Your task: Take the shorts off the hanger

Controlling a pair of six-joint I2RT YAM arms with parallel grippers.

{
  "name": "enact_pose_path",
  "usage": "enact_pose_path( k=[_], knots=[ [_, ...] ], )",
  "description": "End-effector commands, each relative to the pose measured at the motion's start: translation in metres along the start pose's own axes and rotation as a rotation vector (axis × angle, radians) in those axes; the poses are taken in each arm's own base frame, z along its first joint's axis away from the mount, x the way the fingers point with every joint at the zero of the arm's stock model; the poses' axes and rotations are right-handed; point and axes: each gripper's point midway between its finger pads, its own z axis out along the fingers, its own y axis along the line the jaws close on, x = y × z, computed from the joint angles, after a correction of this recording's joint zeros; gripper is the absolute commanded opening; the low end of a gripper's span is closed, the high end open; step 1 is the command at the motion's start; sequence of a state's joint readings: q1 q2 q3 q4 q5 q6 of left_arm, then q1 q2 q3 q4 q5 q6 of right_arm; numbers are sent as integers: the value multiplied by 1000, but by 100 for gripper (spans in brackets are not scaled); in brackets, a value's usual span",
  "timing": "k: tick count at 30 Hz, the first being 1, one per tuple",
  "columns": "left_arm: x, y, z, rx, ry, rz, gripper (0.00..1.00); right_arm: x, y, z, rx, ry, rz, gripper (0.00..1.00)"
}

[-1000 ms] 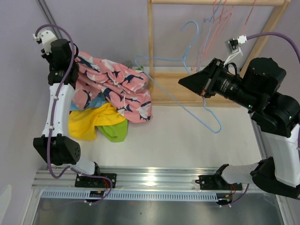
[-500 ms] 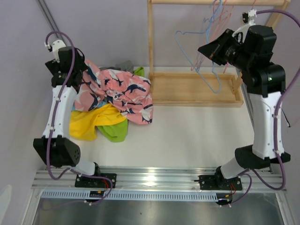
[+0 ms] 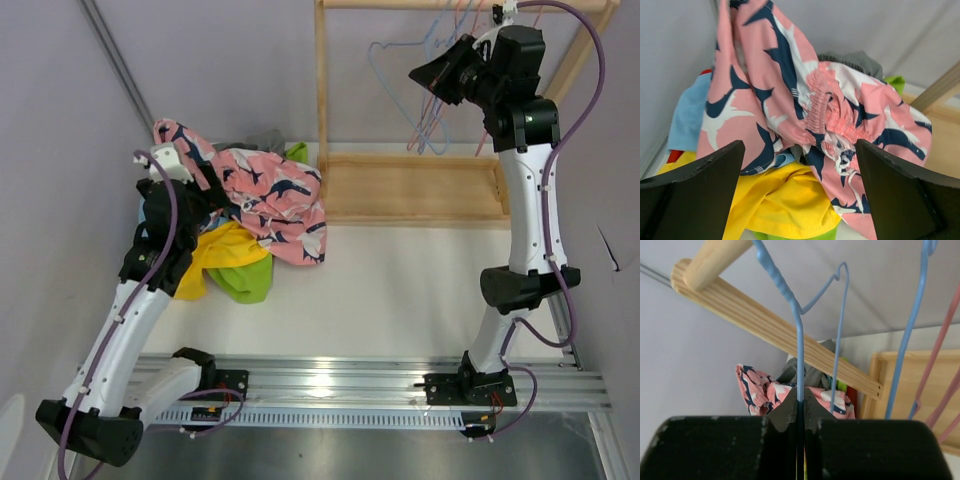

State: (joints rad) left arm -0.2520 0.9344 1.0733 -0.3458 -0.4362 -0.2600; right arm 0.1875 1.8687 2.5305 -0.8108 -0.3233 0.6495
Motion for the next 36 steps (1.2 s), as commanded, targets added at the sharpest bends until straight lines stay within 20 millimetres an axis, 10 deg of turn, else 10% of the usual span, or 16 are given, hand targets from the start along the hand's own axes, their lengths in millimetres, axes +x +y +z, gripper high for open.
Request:
enact_pose_path(
  k=[1,15,17,20,24,36],
  knots=[
    [-3,-20,4,77,-38,22,99,-28,27,-1,-107,-97,-15,0],
    [3,-25,4,105,-20,30,100,-5,2,24,-45,-47,-30,1],
    [1,-28,2,126,-27,33,99,-4,4,17,-40,-42,-45,12],
    [-10,-35,-5,157,-44,39,99,2,5,7,-35,-29,-69,60],
    [-22,-54,-27,253,-60,70,99,2,16,-31,-19,-50,-109,92],
    [-21,-71,-116,542,16,26,99,75,43,-177,-90,-8,-215,96]
  ],
)
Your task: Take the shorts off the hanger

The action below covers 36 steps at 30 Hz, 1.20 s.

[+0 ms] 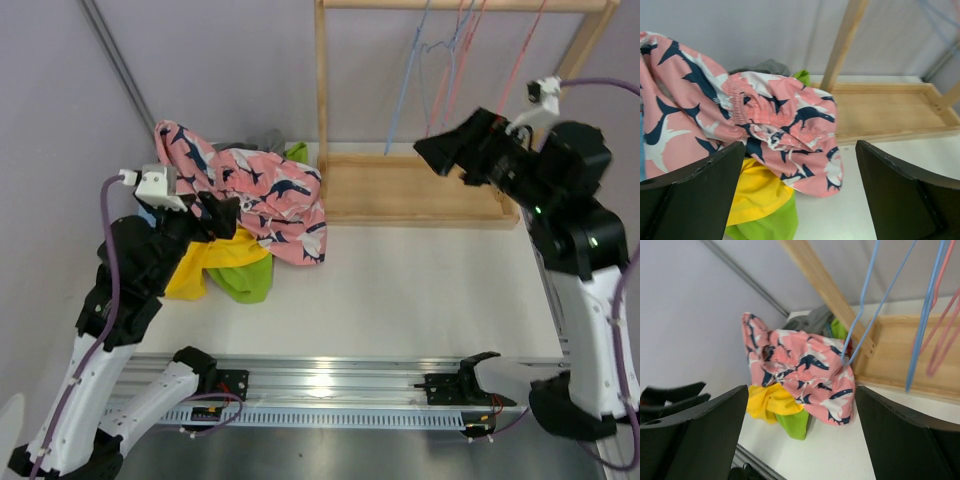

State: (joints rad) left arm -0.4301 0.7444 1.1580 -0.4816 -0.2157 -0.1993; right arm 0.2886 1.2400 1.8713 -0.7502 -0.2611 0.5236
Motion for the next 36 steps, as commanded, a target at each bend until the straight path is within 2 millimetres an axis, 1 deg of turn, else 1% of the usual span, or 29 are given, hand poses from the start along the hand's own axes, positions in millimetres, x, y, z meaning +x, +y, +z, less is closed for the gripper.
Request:
enact_pose_path(
  k=[1,2,3,4,5,6,7,8,9,10,11,13,14,15,18,23,29,31,36],
  knots=[
    [13,-23,-22,144,68,-32,99,10,22,-63,-71,-40,-85,97],
    [14,-28,-31,183,68,-50,99,18,26,-78,-92,-36,-93,97],
    [19,-31,-35,202,81,-55,99,37,22,-85,-104,0,-97,99],
    [23,-33,-40,223,85,-59,99,45,24,-99,-128,-3,-118,99],
    [23,-37,-53,264,76,-62,100,46,31,-134,-163,-68,-165,99],
    [23,-37,-59,271,67,-63,99,60,20,-143,-136,-55,-177,99],
    [27,-34,-62,267,65,-60,99,64,16,-155,-118,-69,-197,100],
    [26,-30,-70,260,49,-57,99,65,10,-176,-92,-110,-244,99],
    [26,-25,-72,236,43,-53,99,77,-1,-183,-47,-77,-247,99],
    [28,-22,-73,226,47,-41,99,82,-8,-188,-21,-70,-257,99],
    [32,-21,-74,222,66,-36,99,88,-17,-198,21,-70,-263,99],
    [33,-20,-75,220,74,-30,99,92,-21,-204,35,-74,-262,99],
    [33,-20,-76,219,76,-32,99,92,-20,-208,28,-82,-264,99],
    [32,-15,-77,193,68,-31,99,92,-18,-212,17,-98,-267,99],
    [31,-12,-80,180,60,-27,99,91,-19,-215,17,-122,-264,99],
    [31,-5,-81,146,63,1,99,91,-18,-205,-2,-123,-257,99],
    [33,1,-79,119,63,19,99,88,-18,-199,-5,-144,-256,100],
    [34,2,-78,115,64,27,99,89,-21,-196,4,-143,-259,99],
    [29,6,-74,91,44,39,99,86,-22,-191,-3,-167,-264,99]
  ],
)
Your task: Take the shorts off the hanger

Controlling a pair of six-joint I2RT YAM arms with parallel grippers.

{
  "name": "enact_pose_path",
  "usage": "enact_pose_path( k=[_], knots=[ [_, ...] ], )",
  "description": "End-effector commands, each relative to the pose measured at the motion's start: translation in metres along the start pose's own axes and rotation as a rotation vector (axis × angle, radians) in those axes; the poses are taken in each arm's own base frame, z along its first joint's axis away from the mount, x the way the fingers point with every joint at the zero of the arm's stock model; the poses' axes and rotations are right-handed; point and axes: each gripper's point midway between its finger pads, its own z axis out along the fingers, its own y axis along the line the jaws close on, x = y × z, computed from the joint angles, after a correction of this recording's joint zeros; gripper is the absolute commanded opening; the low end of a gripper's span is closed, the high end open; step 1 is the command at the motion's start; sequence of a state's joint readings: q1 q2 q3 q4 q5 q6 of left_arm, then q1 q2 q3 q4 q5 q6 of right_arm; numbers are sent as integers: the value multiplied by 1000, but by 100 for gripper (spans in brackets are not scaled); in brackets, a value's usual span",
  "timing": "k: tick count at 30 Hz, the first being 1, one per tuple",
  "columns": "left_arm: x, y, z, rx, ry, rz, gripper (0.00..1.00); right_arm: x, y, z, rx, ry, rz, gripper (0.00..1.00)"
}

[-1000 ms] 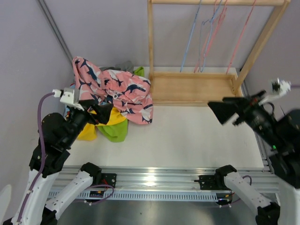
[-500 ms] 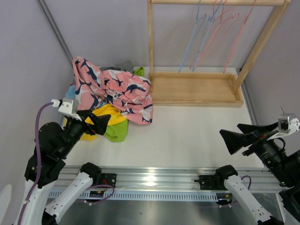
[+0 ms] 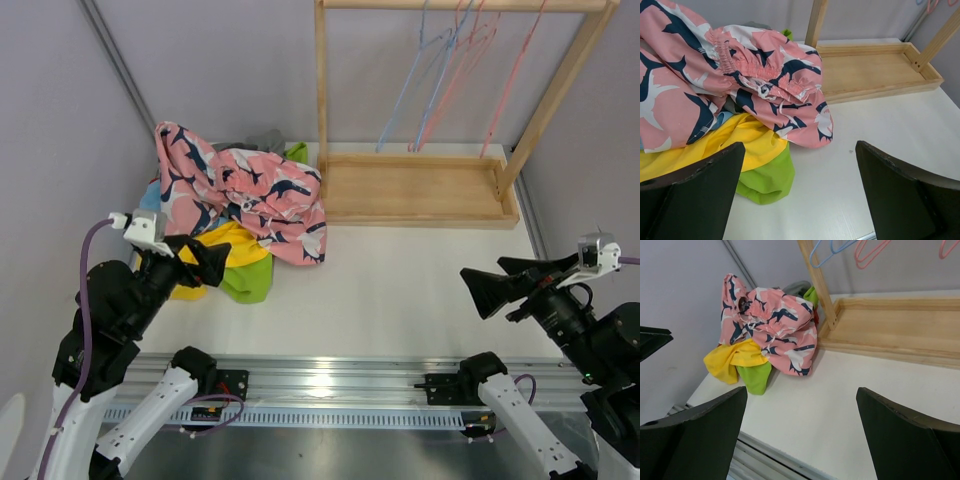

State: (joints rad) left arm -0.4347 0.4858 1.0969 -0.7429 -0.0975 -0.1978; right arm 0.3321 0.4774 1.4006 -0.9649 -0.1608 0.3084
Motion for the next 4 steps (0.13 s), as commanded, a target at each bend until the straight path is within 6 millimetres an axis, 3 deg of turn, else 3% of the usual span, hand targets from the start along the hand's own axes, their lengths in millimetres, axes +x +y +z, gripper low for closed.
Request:
enact_pose_path(
  k=[1,4],
  knots=[
    [-12,4,2,-23,-43,30,99,-12,2,4,-20,-66,-31,100],
    [-14,8,7,-45,-53,42,99,-9,-1,11,-11,-56,-37,99]
  ],
)
